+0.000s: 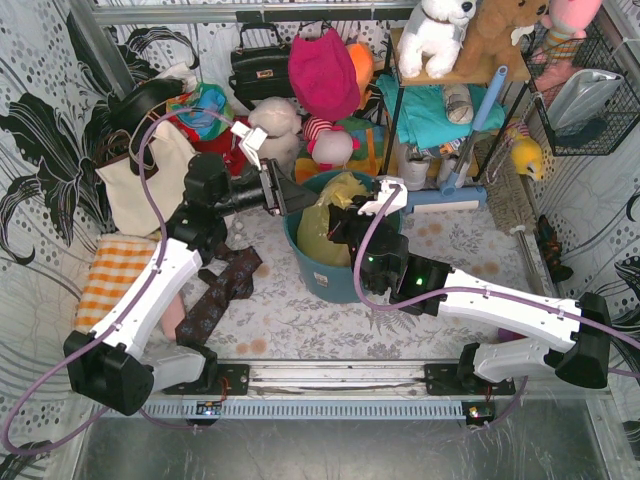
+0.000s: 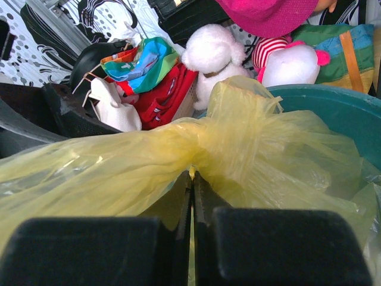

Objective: Tie the trash bag

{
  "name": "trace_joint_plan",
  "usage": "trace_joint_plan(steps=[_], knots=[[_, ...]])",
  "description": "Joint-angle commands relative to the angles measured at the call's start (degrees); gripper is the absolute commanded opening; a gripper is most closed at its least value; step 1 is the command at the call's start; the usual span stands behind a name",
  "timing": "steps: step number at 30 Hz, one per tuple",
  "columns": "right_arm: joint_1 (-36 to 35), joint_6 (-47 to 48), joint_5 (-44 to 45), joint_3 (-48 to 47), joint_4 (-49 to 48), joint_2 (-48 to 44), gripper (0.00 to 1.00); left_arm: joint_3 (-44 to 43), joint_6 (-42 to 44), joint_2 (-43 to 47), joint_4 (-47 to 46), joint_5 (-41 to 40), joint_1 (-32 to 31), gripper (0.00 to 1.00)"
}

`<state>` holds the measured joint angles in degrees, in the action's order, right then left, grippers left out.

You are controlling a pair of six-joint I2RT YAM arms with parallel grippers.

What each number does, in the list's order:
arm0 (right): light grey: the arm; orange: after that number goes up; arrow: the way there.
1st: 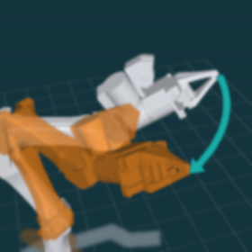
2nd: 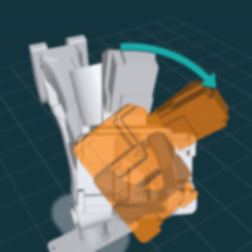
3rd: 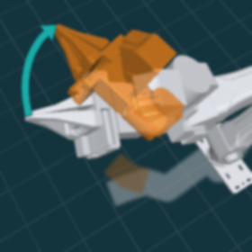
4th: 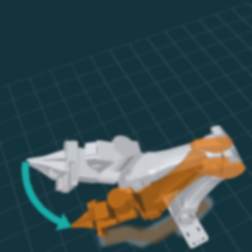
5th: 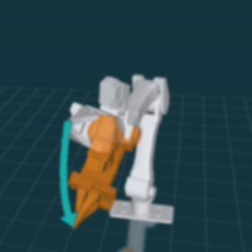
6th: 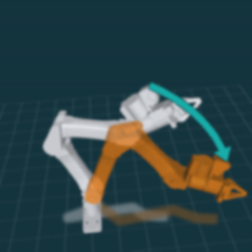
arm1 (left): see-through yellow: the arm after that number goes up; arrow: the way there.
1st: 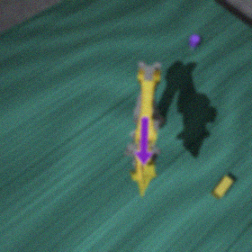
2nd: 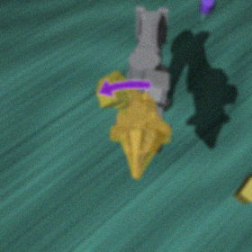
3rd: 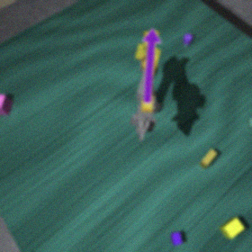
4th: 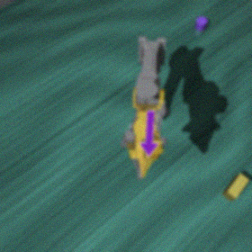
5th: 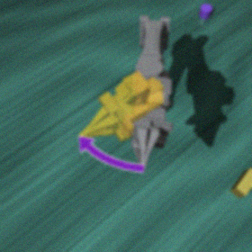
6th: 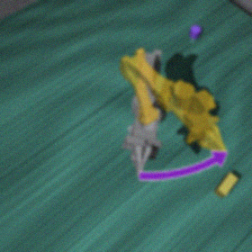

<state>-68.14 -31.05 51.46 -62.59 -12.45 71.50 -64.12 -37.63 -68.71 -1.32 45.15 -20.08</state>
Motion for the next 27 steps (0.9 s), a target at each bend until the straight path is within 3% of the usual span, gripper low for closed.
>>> trace_joint_plan(steps=[1,5,8,10,27], knots=[[-0.1,-1.4,-0.1,-0.7,-0.2,-0.3,0.0,1.0,-0.9,1.1,-2.8,3.8,0.5,0.55],[0.0,-0.8,-0.6,-0.4,-1.0,-0.1,0.0,1.5,-1.7,1.1,-3.4,5.3,0.5,0.35],[0.6,-1.0,-1.8,0.2,-1.9,-0.1,0.0,2.1,-3.6,1.1,-5.3,7.1,0.5,0.1],[1.3,-0.8,-3.2,0.5,-3.0,0.0,0.0,2.2,-4.0,1.4,-5.3,8.0,0.5,0.01],[5.9,3.2,-10.3,3.4,-11.2,-0.8,0.0,5.1,-5.1,8.0,-1.0,9.8,-1.7,0.0]])
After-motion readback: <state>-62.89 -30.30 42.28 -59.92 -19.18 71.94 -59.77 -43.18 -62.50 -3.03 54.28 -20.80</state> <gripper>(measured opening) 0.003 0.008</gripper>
